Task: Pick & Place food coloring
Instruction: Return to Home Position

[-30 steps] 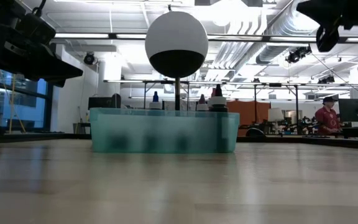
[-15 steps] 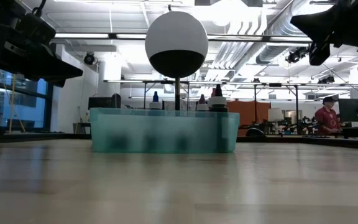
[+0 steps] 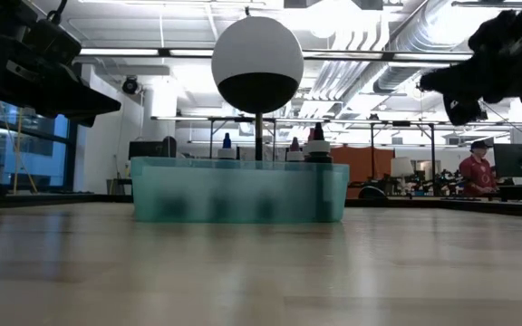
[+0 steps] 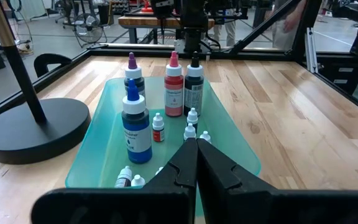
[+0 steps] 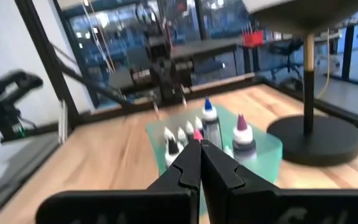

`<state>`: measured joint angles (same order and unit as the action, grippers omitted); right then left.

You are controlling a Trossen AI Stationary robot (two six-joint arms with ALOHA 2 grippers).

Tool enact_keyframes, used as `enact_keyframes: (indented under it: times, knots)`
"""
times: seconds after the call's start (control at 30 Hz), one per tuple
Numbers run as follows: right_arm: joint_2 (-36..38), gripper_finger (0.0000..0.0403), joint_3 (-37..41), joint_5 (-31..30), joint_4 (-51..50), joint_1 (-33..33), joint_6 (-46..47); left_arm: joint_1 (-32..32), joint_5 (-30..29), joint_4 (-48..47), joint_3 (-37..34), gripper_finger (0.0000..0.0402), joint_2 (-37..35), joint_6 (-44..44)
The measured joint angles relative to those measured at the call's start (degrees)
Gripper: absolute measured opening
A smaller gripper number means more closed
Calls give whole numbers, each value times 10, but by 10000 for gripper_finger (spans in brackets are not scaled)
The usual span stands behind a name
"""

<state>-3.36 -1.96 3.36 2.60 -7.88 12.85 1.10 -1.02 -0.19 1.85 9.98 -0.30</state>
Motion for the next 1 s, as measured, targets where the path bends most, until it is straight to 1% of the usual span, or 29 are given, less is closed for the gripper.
enact_keyframes:
  times: [0.17,0.43,0.67,1.0]
  knots:
    - [0,0,-1,0,-45,0,-14,0,0,0,0,0,0,0]
    - [-13,0,-1,7,-46,0,-59,0,0,0,0,0,0,0]
    - [-39,0,-1,5,-48,0,-55,0,0,0,0,0,0,0]
    - [-41,0,-1,0,-48,0,-54,0,0,0,0,0,0,0]
